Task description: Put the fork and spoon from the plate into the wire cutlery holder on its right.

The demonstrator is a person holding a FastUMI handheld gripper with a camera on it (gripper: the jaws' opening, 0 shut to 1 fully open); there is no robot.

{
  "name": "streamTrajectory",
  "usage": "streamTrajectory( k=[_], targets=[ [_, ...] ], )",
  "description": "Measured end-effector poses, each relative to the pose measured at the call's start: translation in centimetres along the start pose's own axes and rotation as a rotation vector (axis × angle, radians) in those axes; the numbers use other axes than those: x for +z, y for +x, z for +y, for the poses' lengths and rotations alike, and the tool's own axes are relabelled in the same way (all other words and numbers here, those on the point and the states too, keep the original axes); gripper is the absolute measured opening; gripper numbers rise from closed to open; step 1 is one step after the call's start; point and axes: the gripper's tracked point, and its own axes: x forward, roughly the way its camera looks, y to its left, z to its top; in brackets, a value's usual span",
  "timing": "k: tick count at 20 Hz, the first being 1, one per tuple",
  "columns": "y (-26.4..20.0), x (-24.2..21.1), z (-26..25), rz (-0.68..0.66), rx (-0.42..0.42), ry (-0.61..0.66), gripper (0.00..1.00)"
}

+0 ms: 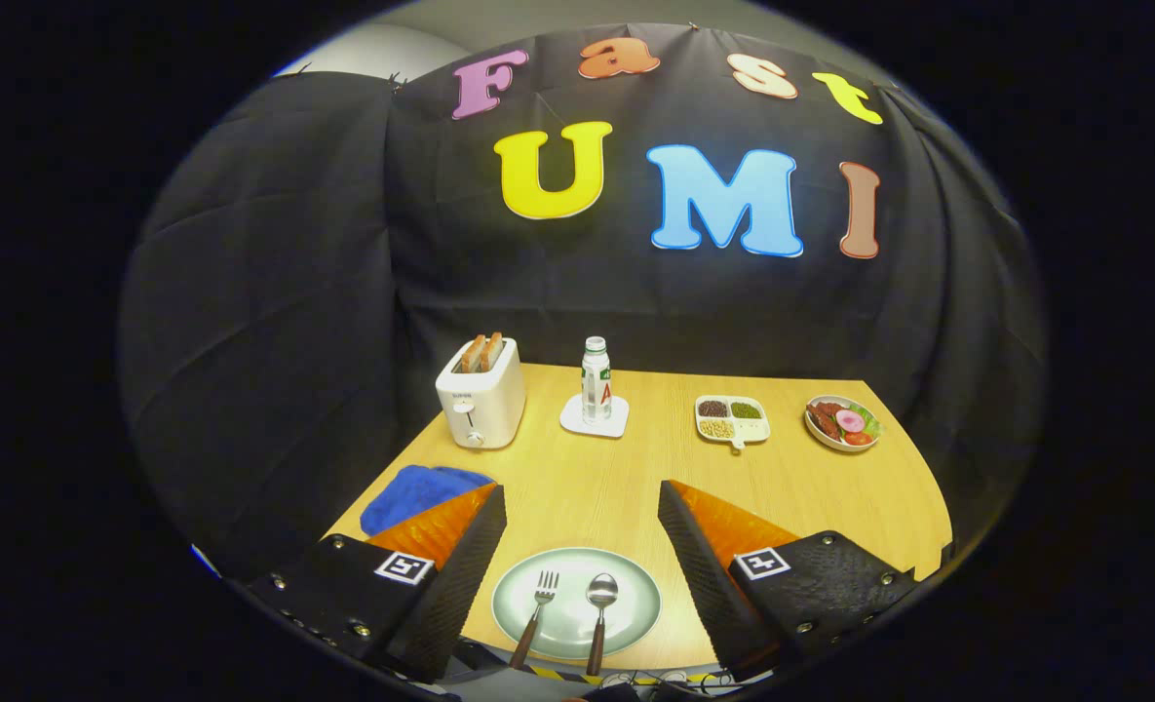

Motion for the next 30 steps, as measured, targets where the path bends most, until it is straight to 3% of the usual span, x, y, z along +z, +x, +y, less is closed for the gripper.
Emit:
streamTrajectory(
  k=[19,30],
  targets=[
    [7.7,-19.3,0.1,0.518,-0.018,0.03,0.97],
    [8.7,-25.1,0.0,0.665,-0.014,0.041,0.97]
  ],
)
